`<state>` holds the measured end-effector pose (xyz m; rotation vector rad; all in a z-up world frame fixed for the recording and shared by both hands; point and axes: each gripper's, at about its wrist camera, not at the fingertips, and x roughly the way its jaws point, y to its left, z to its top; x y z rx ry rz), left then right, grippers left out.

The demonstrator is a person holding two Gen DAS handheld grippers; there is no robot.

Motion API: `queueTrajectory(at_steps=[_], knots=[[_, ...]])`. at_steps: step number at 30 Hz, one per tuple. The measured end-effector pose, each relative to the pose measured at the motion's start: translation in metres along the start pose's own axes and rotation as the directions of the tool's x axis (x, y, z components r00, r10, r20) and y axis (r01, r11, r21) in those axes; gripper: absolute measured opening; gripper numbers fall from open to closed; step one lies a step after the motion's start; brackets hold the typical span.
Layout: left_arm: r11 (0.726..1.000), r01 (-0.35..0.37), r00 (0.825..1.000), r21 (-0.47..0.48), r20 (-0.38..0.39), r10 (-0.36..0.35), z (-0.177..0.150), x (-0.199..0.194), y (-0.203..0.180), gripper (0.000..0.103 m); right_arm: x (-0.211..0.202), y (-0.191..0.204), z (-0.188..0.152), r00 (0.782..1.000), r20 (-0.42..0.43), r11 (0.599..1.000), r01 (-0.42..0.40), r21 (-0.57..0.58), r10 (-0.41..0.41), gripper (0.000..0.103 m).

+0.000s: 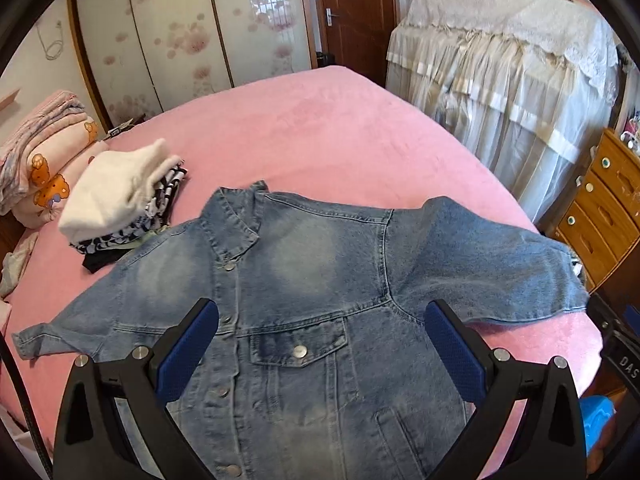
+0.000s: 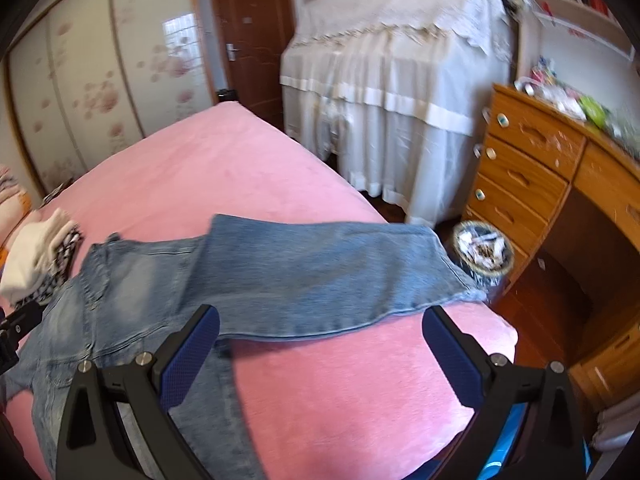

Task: Fold large clothes
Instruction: 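Grasp the denim sleeve cuff nearest the right tool with the right tool, then fold the held sleeve across the jacket body toward the left tool, release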

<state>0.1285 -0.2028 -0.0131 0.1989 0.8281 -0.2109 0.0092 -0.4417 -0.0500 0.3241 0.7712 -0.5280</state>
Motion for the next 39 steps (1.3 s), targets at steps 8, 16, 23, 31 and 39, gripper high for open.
queueTrajectory(at_steps=[8, 16, 23, 31, 39], knots=[[0.999, -0.037, 0.995, 0.009, -0.091, 0.037, -0.004, 0.074, -0.028, 0.102, 0.068, -0.081, -0.01, 0.982, -0.154, 0.964, -0.063, 0.26, 0.105, 0.097], [0.999, 0.029, 0.975, -0.02, -0.218, -0.033, -0.017, 0.121, -0.031, 0.102, 0.128, -0.152, -0.034, 0.942, -0.181, 0.837, -0.15, 0.527, 0.283, 0.079], [0.995, 0.075, 0.974, -0.061, -0.21, -0.086, -0.02, 0.123, -0.024, 0.102, 0.166, -0.171, -0.018, 0.932, -0.122, 0.753, -0.195, 0.629, 0.343, 0.058], [0.992, 0.107, 0.975, -0.067, -0.191, -0.118, -0.019, 0.11, -0.009, 0.102, 0.136, -0.121, 0.036, 0.985, -0.043, 0.878, -0.126, 0.462, 0.165, 0.008], [0.994, 0.049, 0.983, -0.097, -0.17, -0.065, -0.03, 0.102, 0.043, 0.102, 0.037, 0.058, 0.073, 0.889, 0.122, 0.897, -0.441, -0.023, 0.44, 0.005]])
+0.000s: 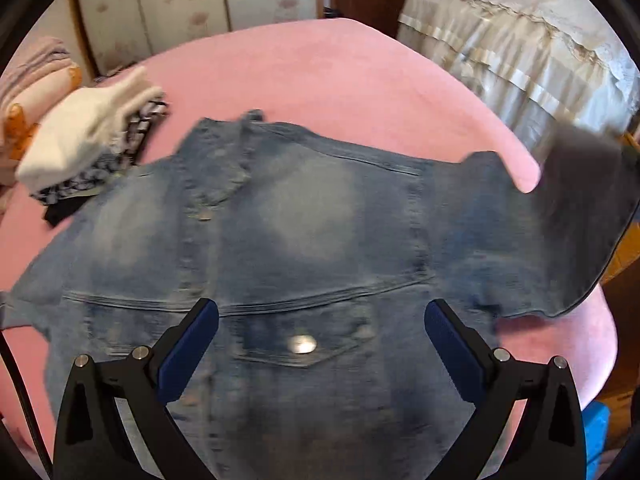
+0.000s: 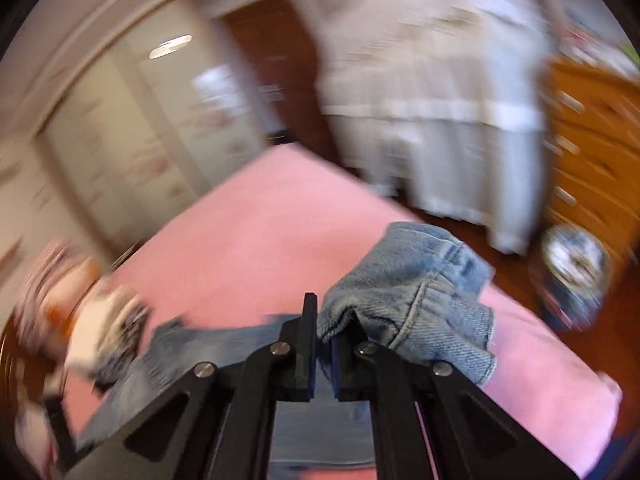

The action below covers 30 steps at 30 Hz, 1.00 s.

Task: Fold large clothes
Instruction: 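Fold the held sleeve across the jacket body toward the left tool, release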

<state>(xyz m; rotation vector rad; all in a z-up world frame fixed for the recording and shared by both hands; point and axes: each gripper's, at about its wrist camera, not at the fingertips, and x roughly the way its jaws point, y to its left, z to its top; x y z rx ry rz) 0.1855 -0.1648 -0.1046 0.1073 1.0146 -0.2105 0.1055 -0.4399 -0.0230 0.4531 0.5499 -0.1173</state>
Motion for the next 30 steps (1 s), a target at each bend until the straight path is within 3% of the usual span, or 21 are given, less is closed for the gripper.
queueTrajectory(at_steps=[3, 7, 9, 10, 12, 14, 20, 23, 26, 30], knots=[[0.998, 0.007, 0.998, -0.069, -0.054, -0.011, -0.004, 0.007, 0.034, 0.102, 0.029, 0.073, -0.024, 0.99, -0.1, 0.982, -0.112, -0.149, 0.098, 0.005], [0.991, -0.031, 0.995, -0.134, -0.102, 0.017, -0.011, 0.021, 0.077, 0.102, 0.076, 0.119, -0.077, 0.959, -0.277, 0.957, -0.13, -0.26, 0.055, 0.008], [0.987, -0.011, 0.991, -0.163, -0.136, -0.011, -0.017, 0.03, 0.094, 0.102, 0.101, 0.124, -0.108, 0.929, -0.37, 0.946, -0.124, -0.3, 0.004, 0.038], [0.984, 0.002, 0.99, -0.177, -0.139, -0.027, -0.019, 0.032, 0.099, 0.102, 0.109, 0.127, -0.121, 0.915, -0.404, 0.943, -0.116, -0.312, -0.021, 0.046], [0.98, 0.035, 0.989, -0.195, -0.131, -0.062, -0.023, 0.035, 0.107, 0.102, 0.115, 0.117, -0.141, 0.891, -0.451, 0.947, -0.105, -0.303, -0.045, 0.051], [0.974, 0.082, 0.986, -0.212, -0.124, -0.11, -0.025, 0.038, 0.109, 0.102, 0.102, 0.107, -0.148, 0.886, -0.464, 0.957, -0.123, -0.265, -0.015, 0.051], [0.94, 0.256, 0.946, -0.227, -0.141, -0.292, -0.018, 0.066, 0.092, 0.102, 0.056, 0.073, -0.147, 0.906, -0.421, 0.975, -0.125, -0.185, 0.037, 0.051], [0.913, 0.336, 0.914, -0.231, -0.153, -0.375, -0.01, 0.085, 0.078, 0.099, 0.046, 0.062, -0.15, 0.905, -0.422, 0.983, -0.118, -0.141, 0.048, 0.051], [0.876, 0.406, 0.874, -0.262, -0.17, -0.456, -0.001, 0.106, 0.069, 0.089, 0.041, 0.051, -0.154, 0.901, -0.429, 0.99, -0.111, -0.092, 0.061, 0.051], [0.836, 0.442, 0.846, -0.326, -0.157, -0.509, 0.005, 0.128, 0.066, 0.088, 0.044, 0.047, -0.163, 0.899, -0.433, 0.994, -0.096, -0.054, 0.063, 0.051]])
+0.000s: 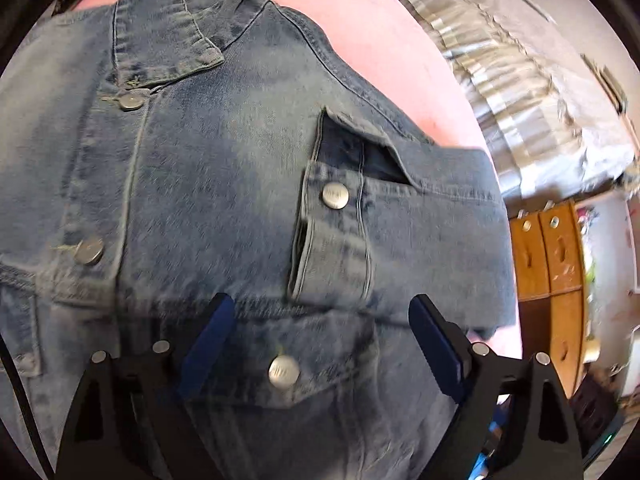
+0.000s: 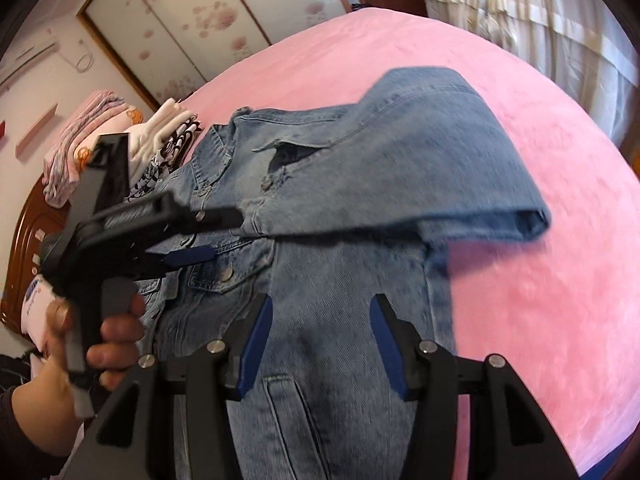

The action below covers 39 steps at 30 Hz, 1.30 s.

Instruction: Fold large clothes

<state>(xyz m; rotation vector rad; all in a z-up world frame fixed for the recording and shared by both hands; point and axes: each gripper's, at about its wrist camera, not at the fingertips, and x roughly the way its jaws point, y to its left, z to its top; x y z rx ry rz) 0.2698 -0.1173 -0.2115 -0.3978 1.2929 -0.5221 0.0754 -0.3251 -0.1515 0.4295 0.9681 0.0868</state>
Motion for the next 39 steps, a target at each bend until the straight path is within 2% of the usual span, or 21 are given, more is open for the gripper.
queueTrajectory(at_steps=[3, 5, 6, 7, 8, 9, 12, 16, 19, 22, 25, 29, 31, 35, 39], knots=[[0.998, 0.042, 0.999, -0.038, 0.006, -0.042, 0.007, 0.01, 0.005, 0.088, 0.003, -0.002, -0.002, 1.0, -0.007, 1.0, 0.0, 0.011, 0.0, 0.051], [0.998, 0.039, 0.999, -0.057, 0.0, -0.04, 0.01, 0.016, 0.005, 0.08, 0.006, -0.003, -0.003, 1.0, -0.011, 1.0, -0.005, 0.016, 0.005, 0.051], [0.998, 0.032, 0.999, -0.054, -0.003, -0.032, 0.012, 0.02, 0.003, 0.048, 0.008, -0.003, -0.003, 1.0, -0.014, 1.0, -0.005, 0.016, 0.005, 0.051], [0.998, 0.036, 0.999, -0.048, -0.028, -0.037, 0.014, 0.026, -0.001, 0.029, 0.009, -0.003, -0.003, 1.0, -0.016, 1.0, -0.003, 0.016, 0.003, 0.051], [0.999, 0.021, 0.998, -0.041, -0.05, -0.023, 0.014, 0.031, -0.006, 0.028, 0.01, -0.003, -0.003, 1.0, -0.016, 1.0, 0.001, 0.016, -0.001, 0.051], [1.0, -0.009, 0.999, -0.018, -0.034, 0.008, 0.016, 0.033, -0.013, 0.026, 0.01, -0.004, -0.004, 1.0, -0.017, 1.0, 0.003, 0.017, -0.002, 0.051], [0.995, -0.063, 0.998, 0.074, -0.001, 0.064, 0.016, 0.024, -0.043, 0.006, 0.008, -0.006, -0.003, 1.0, -0.006, 1.0, 0.024, 0.016, -0.024, 0.051], [0.987, -0.067, 0.996, 0.145, 0.06, 0.059, 0.033, -0.008, -0.093, 0.006, 0.004, -0.014, 0.0, 0.996, 0.016, 0.996, 0.088, 0.009, -0.088, 0.052], [0.981, -0.044, 0.99, 0.191, 0.141, 0.017, 0.053, -0.048, -0.13, 0.004, 0.006, -0.03, 0.006, 0.992, 0.028, 0.992, 0.118, 0.051, -0.12, 0.06], [0.97, -0.052, 0.972, 0.239, 0.235, -0.006, 0.072, -0.095, -0.158, 0.004, 0.01, -0.047, 0.015, 0.99, 0.039, 0.985, 0.133, 0.113, -0.138, 0.06], [0.961, -0.071, 0.947, 0.268, 0.322, -0.02, 0.088, -0.145, -0.18, 0.004, 0.016, -0.055, 0.026, 0.986, 0.054, 0.979, 0.147, 0.143, -0.156, 0.06], [0.943, -0.11, 0.931, 0.313, 0.366, -0.013, 0.094, -0.184, -0.187, 0.004, 0.028, -0.053, 0.038, 0.987, 0.039, 0.977, 0.151, 0.147, -0.158, 0.06], [0.937, -0.133, 0.936, 0.323, 0.352, 0.011, 0.091, -0.183, -0.181, 0.004, 0.029, -0.049, 0.036, 0.988, 0.038, 0.979, 0.14, 0.151, -0.147, 0.06], [0.944, -0.142, 0.967, 0.299, 0.245, 0.067, 0.085, -0.143, -0.154, 0.007, 0.032, -0.045, 0.03, 0.99, 0.023, 0.982, 0.131, 0.139, -0.136, 0.06], [0.957, -0.13, 0.985, 0.259, 0.147, 0.094, 0.073, -0.097, -0.112, 0.029, 0.035, -0.044, 0.026, 0.991, 0.011, 0.983, 0.129, 0.129, -0.132, 0.06]])
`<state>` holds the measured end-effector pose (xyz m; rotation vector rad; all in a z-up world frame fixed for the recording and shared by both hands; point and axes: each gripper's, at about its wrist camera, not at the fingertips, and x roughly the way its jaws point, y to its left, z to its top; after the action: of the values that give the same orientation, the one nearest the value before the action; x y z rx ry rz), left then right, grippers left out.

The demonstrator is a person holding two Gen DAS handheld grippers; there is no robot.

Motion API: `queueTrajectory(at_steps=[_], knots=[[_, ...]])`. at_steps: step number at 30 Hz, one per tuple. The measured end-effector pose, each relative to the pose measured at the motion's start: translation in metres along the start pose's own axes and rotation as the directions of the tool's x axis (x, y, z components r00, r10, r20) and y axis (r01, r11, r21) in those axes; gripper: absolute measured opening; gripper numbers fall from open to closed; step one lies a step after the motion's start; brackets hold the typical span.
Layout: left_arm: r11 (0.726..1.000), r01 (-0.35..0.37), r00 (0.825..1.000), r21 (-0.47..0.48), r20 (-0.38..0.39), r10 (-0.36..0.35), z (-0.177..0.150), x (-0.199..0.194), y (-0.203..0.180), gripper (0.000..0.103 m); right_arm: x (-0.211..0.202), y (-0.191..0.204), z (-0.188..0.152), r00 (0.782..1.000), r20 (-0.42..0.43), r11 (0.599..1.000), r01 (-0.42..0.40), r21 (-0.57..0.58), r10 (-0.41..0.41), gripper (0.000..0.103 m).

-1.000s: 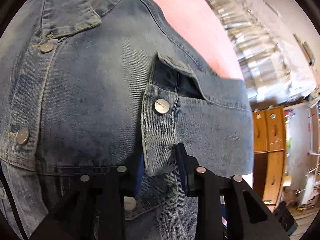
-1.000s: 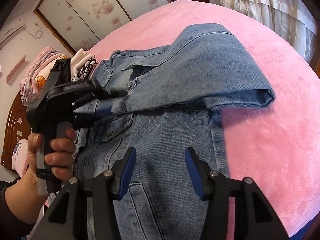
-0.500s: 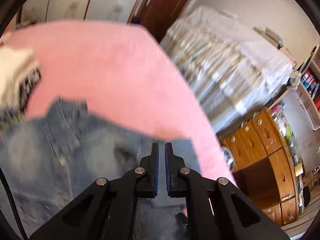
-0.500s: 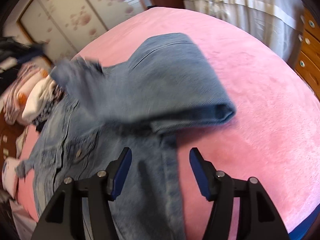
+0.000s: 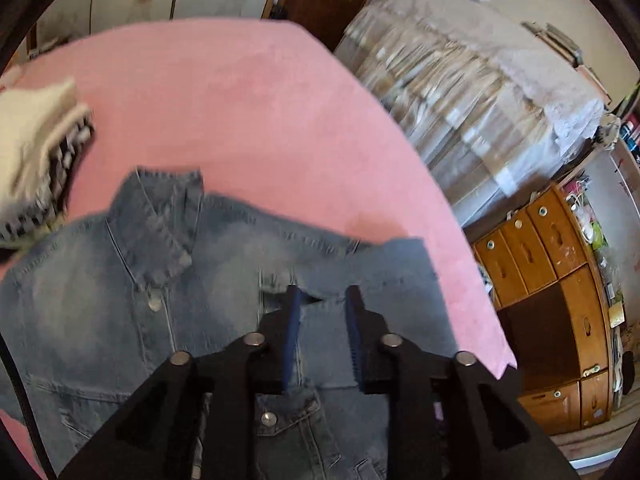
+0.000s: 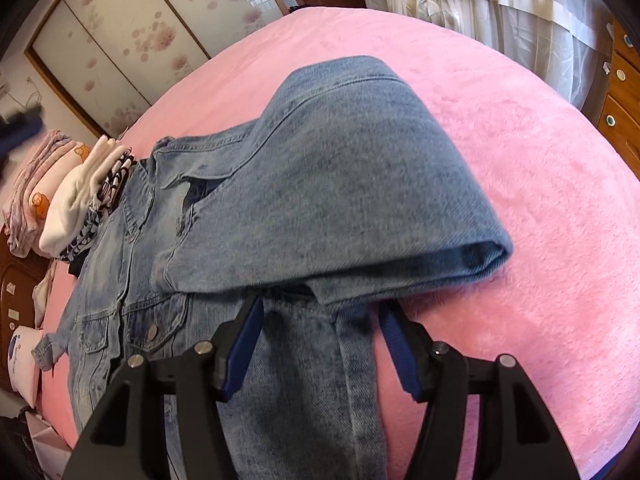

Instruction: Fold large clothes

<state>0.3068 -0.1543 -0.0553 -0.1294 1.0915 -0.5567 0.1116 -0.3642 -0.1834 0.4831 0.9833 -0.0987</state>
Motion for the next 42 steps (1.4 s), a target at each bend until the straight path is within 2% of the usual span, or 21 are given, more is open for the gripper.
queueTrajectory(at_steps=[1, 3, 8, 11, 15, 17, 19, 21, 22, 23, 24, 25, 26, 27, 31, 35, 40, 42], knots=[[1.0, -0.008, 1.0, -0.007, -0.026, 0.008, -0.007, 0.013, 0.006, 0.035, 0.0, 0.0, -0.001, 1.0, 0.0, 1.0, 0.001, -0.005, -0.001, 0.06], [1.0, -0.016, 0.998, -0.019, -0.068, 0.015, -0.021, 0.035, 0.016, 0.038, -0.001, -0.001, -0.002, 1.0, 0.0, 1.0, 0.004, -0.011, -0.004, 0.06], [0.996, 0.003, 0.986, -0.084, -0.164, -0.017, -0.052, 0.079, 0.042, 0.041, 0.0, -0.002, -0.003, 1.0, 0.0, 1.0, 0.0, -0.011, 0.0, 0.06], [0.993, 0.017, 0.974, -0.117, -0.224, -0.043, -0.07, 0.106, 0.053, 0.043, 0.0, -0.003, -0.004, 1.0, 0.001, 1.0, -0.001, -0.01, 0.001, 0.06], [0.99, 0.023, 0.965, -0.138, -0.257, -0.059, -0.087, 0.127, 0.057, 0.044, 0.001, -0.003, -0.005, 1.0, 0.004, 1.0, -0.004, -0.012, 0.004, 0.06], [0.986, 0.046, 0.965, -0.16, -0.248, -0.085, -0.091, 0.132, 0.059, 0.053, 0.001, -0.004, -0.006, 1.0, 0.005, 1.0, -0.004, -0.015, 0.004, 0.06], [0.982, 0.076, 0.965, -0.175, -0.235, -0.117, -0.095, 0.136, 0.06, 0.07, 0.002, -0.004, -0.007, 1.0, 0.007, 1.0, -0.003, -0.02, 0.003, 0.06], [0.981, 0.085, 0.966, -0.176, -0.225, -0.124, -0.099, 0.141, 0.056, 0.077, 0.003, -0.004, -0.008, 1.0, 0.007, 1.0, 0.0, -0.022, 0.0, 0.06], [0.982, 0.077, 0.968, -0.17, -0.225, -0.115, -0.1, 0.143, 0.052, 0.077, 0.003, -0.004, -0.008, 1.0, 0.008, 1.0, 0.001, -0.021, -0.001, 0.06], [0.984, 0.072, 0.968, -0.162, -0.225, -0.107, -0.101, 0.144, 0.049, 0.076, 0.004, -0.003, -0.009, 1.0, 0.009, 1.0, 0.001, -0.02, -0.001, 0.06], [0.989, 0.049, 0.971, -0.14, -0.225, -0.08, -0.102, 0.146, 0.042, 0.058, 0.004, -0.003, -0.009, 1.0, 0.009, 1.0, 0.001, -0.017, -0.001, 0.06], [0.991, 0.035, 0.971, -0.13, -0.232, -0.064, -0.101, 0.147, 0.037, 0.024, 0.004, -0.004, -0.01, 1.0, 0.01, 1.0, 0.001, -0.014, -0.001, 0.06], [0.986, 0.064, 0.961, -0.153, -0.256, -0.102, -0.098, 0.15, 0.033, 0.016, 0.004, -0.005, -0.009, 1.0, 0.01, 1.0, 0.0, -0.012, 0.0, 0.06], [0.982, 0.065, 0.961, -0.176, -0.253, -0.109, -0.096, 0.149, 0.033, 0.011, 0.004, -0.004, -0.01, 1.0, 0.011, 1.0, 0.0, -0.01, 0.0, 0.06], [0.986, 0.051, 0.979, -0.157, -0.185, -0.08, -0.079, 0.118, 0.012, 0.009, 0.004, -0.005, -0.007, 1.0, 0.011, 1.0, -0.005, -0.004, 0.005, 0.06], [0.991, 0.072, 0.995, -0.11, -0.061, -0.08, -0.046, 0.058, -0.008, 0.009, 0.005, -0.007, 0.0, 1.0, 0.02, 1.0, -0.004, 0.018, 0.003, 0.06], [0.996, 0.058, 0.992, -0.06, 0.113, -0.051, -0.003, -0.019, -0.015, 0.009, 0.009, -0.002, 0.013, 0.997, 0.051, 0.998, 0.057, 0.013, -0.058, 0.058], [0.999, 0.02, 0.984, -0.048, 0.177, -0.011, 0.008, -0.049, -0.004, 0.009, 0.01, 0.005, 0.016, 0.996, 0.059, 0.997, 0.073, -0.025, -0.071, 0.026]])
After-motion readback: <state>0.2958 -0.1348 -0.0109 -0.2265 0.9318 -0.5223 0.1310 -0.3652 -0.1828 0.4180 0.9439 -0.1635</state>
